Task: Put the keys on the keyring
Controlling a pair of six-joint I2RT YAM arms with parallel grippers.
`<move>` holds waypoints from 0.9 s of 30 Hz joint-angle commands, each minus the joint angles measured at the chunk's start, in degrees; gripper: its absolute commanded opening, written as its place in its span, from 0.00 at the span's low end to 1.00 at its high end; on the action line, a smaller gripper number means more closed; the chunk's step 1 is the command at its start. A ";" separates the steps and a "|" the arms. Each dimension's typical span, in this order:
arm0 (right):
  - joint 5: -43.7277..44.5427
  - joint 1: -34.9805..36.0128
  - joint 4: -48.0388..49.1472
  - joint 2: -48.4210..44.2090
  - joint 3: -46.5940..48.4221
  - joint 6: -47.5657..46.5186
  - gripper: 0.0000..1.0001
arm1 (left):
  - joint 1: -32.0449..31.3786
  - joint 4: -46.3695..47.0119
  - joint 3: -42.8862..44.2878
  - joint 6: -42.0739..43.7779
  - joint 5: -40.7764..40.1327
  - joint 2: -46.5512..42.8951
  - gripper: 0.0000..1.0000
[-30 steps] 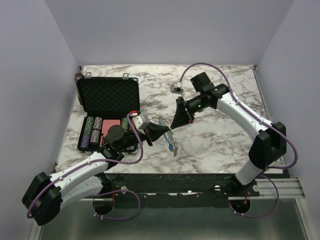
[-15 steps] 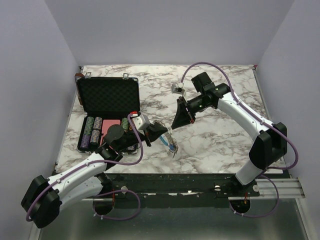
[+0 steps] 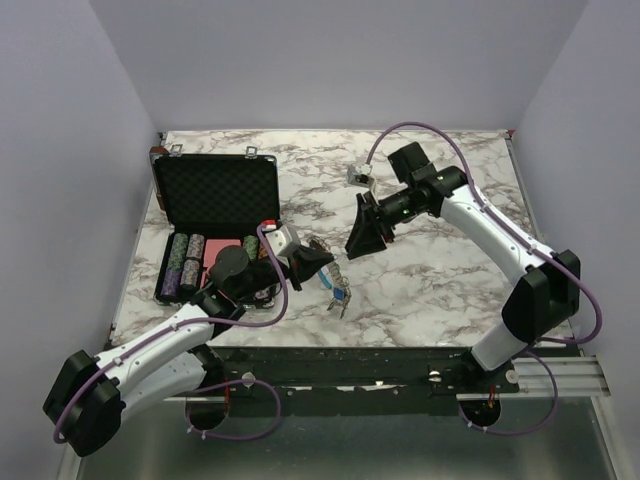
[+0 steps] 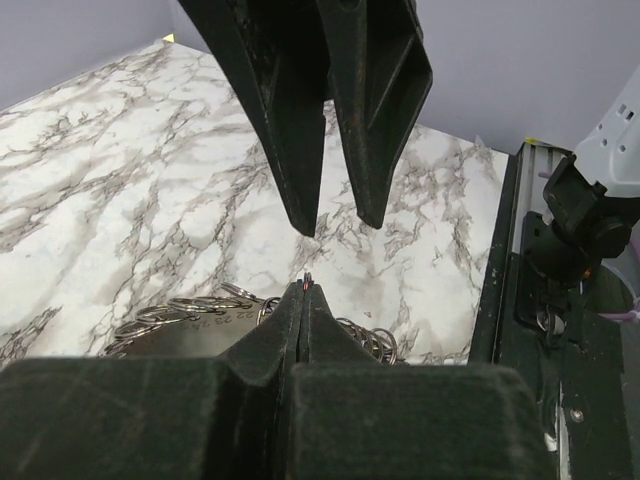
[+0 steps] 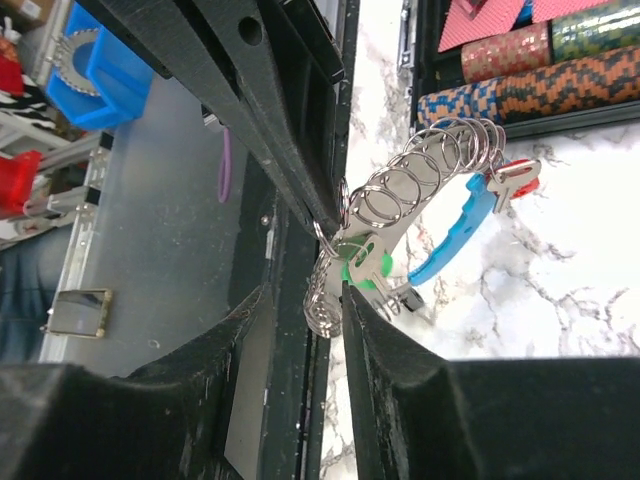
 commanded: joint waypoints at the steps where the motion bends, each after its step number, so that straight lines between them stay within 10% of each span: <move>1: 2.92 -2.57 -0.30 -4.13 0.35 -1.08 0.44 | 0.43 1.72 4.13 0.37 1.16 0.96 0.00; 14: 5.38 -27.26 16.05 -17.75 -14.06 7.79 0.52 | 2.36 1.28 25.91 -6.13 -4.90 21.33 0.00; 27: 6.09 -35.36 20.54 -23.55 -22.41 9.20 0.55 | 3.42 -5.64 57.81 -20.63 -13.00 54.47 0.00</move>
